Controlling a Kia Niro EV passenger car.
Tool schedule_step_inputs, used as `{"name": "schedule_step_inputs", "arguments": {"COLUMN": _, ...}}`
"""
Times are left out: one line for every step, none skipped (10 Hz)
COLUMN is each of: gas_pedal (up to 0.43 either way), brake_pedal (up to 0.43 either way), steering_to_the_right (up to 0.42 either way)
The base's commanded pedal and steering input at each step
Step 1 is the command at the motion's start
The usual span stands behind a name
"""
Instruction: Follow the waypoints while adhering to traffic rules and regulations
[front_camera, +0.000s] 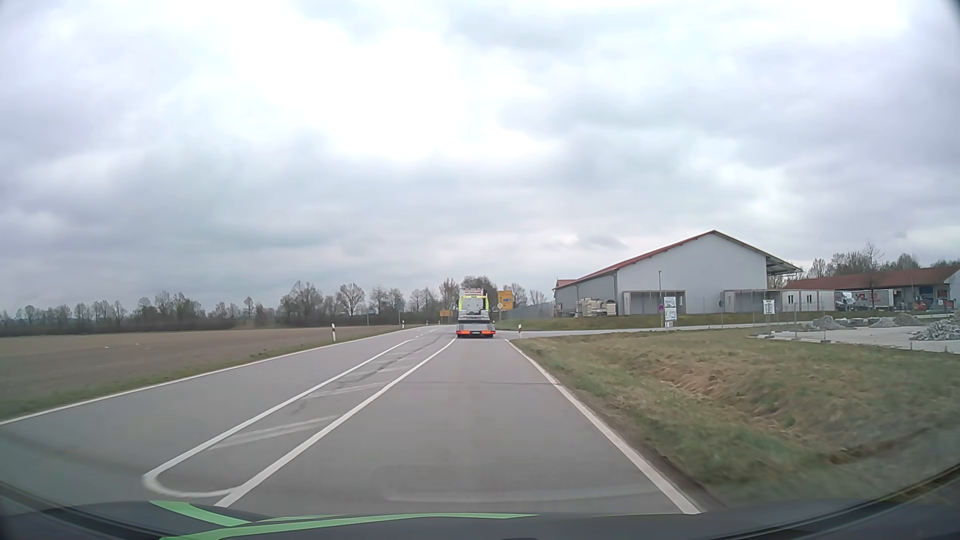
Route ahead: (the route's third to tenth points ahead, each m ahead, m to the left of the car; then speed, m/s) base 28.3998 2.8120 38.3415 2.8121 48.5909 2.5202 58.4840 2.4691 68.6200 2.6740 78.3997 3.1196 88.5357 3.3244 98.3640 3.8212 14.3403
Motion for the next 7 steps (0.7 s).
{"name": "schedule_step_inputs", "arguments": {"gas_pedal": 0.11, "brake_pedal": 0.0, "steering_to_the_right": 0.004}}
{"name": "schedule_step_inputs", "arguments": {"gas_pedal": 0.11, "brake_pedal": 0.0, "steering_to_the_right": 0.001}}
{"name": "schedule_step_inputs", "arguments": {"gas_pedal": 0.11, "brake_pedal": 0.0, "steering_to_the_right": -0.002}}
{"name": "schedule_step_inputs", "arguments": {"gas_pedal": 0.11, "brake_pedal": 0.0, "steering_to_the_right": -0.003}}
{"name": "schedule_step_inputs", "arguments": {"gas_pedal": 0.118, "brake_pedal": 0.0, "steering_to_the_right": -0.003}}
{"name": "schedule_step_inputs", "arguments": {"gas_pedal": 0.118, "brake_pedal": 0.0, "steering_to_the_right": -0.003}}
{"name": "schedule_step_inputs", "arguments": {"gas_pedal": 0.13, "brake_pedal": 0.0, "steering_to_the_right": 0.0}}
